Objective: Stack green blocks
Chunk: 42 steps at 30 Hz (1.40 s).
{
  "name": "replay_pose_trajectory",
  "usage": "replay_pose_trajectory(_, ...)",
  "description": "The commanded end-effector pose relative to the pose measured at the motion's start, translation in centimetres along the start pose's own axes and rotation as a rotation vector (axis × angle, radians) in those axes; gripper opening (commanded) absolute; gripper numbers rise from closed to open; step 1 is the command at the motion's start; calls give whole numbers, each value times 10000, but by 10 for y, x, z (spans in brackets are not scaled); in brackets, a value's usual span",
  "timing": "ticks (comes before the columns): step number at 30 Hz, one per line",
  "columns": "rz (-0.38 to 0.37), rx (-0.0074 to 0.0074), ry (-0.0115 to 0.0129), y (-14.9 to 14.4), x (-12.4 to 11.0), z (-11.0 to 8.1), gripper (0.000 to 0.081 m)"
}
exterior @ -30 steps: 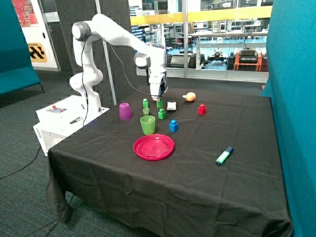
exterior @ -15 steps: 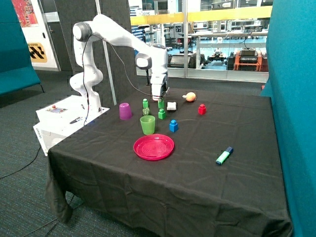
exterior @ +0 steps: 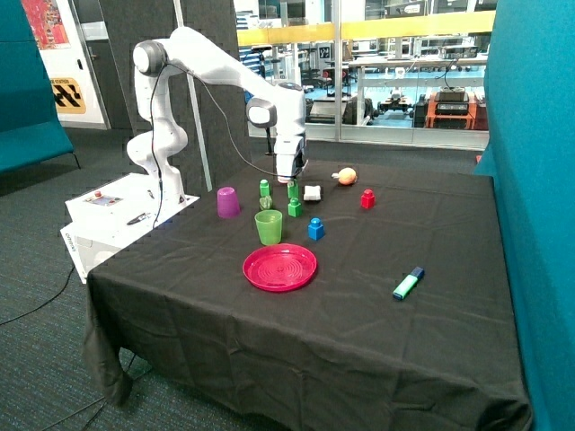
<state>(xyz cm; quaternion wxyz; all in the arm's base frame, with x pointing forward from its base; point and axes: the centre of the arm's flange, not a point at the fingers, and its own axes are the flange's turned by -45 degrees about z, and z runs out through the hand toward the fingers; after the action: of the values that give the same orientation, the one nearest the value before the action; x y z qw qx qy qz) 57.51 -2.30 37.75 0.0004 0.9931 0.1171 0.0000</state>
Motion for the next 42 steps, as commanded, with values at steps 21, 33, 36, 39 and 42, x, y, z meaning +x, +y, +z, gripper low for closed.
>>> replay_pose_trajectory(21, -215, 8, 1, -7, 3, 9, 0)
replay_pose_trajectory(33, -124, 8, 1, -4, -3, 10, 0)
replay_pose_trajectory(36, -106, 8, 1, -3, -4, 10, 0)
replay_pose_trajectory(39, -165, 8, 1, -2, -4, 10, 0)
replay_pose_trajectory(42, -185, 8, 1, -1, -4, 10, 0)
